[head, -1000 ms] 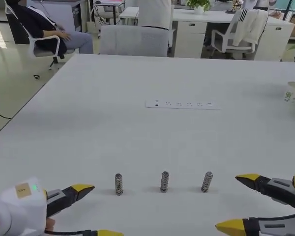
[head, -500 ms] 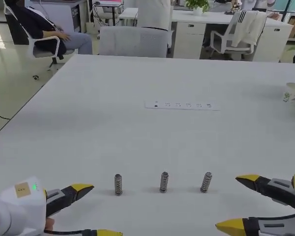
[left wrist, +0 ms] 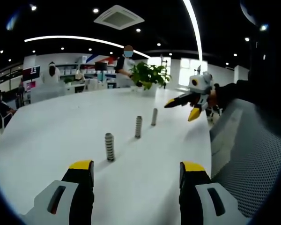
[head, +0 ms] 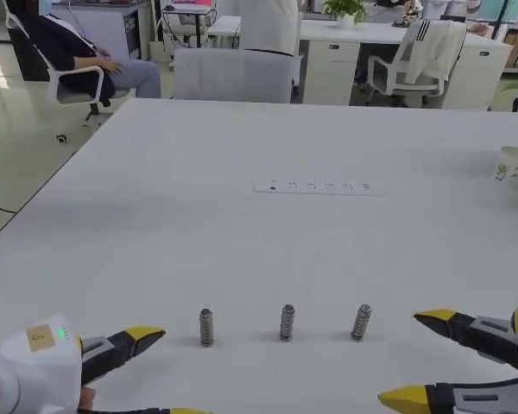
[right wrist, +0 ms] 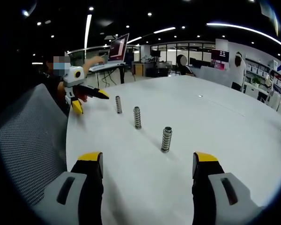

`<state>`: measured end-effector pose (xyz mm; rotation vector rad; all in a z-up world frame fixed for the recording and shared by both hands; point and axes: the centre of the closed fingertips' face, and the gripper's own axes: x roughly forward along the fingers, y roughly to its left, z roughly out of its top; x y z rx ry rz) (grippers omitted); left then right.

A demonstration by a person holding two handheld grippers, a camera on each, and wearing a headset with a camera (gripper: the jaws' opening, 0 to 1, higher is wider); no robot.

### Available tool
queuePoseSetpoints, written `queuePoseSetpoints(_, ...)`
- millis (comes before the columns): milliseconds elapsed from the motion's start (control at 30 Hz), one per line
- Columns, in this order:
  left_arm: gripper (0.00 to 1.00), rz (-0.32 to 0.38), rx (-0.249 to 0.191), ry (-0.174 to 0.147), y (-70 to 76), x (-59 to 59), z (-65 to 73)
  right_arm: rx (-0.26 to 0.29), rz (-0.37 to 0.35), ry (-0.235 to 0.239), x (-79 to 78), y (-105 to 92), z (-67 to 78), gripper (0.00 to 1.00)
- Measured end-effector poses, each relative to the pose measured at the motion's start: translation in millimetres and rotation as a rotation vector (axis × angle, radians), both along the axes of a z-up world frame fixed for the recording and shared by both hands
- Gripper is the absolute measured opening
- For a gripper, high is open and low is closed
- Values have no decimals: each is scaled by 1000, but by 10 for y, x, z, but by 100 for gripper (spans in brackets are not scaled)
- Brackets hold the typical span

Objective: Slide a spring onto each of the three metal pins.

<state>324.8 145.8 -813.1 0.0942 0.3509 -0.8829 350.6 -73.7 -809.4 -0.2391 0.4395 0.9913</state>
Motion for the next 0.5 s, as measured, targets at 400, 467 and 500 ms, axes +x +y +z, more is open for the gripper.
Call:
queuePoseSetpoints(400, 70, 0, 2, 1, -5, -12, -3, 3, -2, 4, -4, 2, -1, 77)
queuePoseSetpoints(467, 70, 0, 3, 1, -6, -14, -5, 3, -2, 5, -3, -1, -5, 77)
queuePoseSetpoints(500, 70, 0, 3, 0, -7, -16, -5, 2, -1, 5, -5, 2, -4, 77)
